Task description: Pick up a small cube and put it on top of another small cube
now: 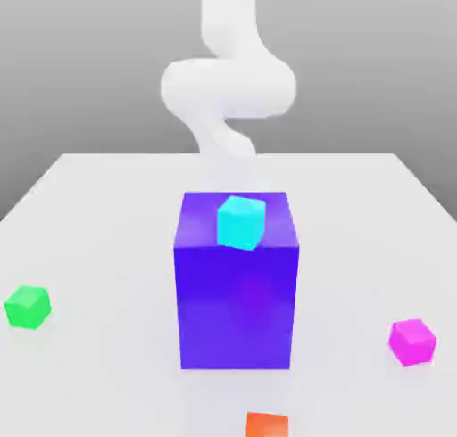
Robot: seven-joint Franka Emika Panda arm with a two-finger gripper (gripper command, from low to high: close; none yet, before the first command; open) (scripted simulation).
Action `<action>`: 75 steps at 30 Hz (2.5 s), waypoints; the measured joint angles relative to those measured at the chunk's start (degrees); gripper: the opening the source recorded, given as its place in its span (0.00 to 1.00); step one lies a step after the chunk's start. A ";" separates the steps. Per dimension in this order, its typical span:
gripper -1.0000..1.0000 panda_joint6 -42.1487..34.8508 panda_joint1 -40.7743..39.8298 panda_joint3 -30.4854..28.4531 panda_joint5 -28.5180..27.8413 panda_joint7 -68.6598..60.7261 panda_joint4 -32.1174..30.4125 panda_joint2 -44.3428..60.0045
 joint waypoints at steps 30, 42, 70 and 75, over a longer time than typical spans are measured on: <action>0.50 31.08 22.82 10.15 -14.05 -47.01 -11.79 61.64; 0.00 27.11 20.58 13.27 -10.10 -50.05 -13.01 56.48; 0.00 18.31 -15.09 -28.95 -1.42 -34.03 -9.07 48.25; 0.00 18.40 -22.28 -33.06 4.91 -35.90 -16.23 43.86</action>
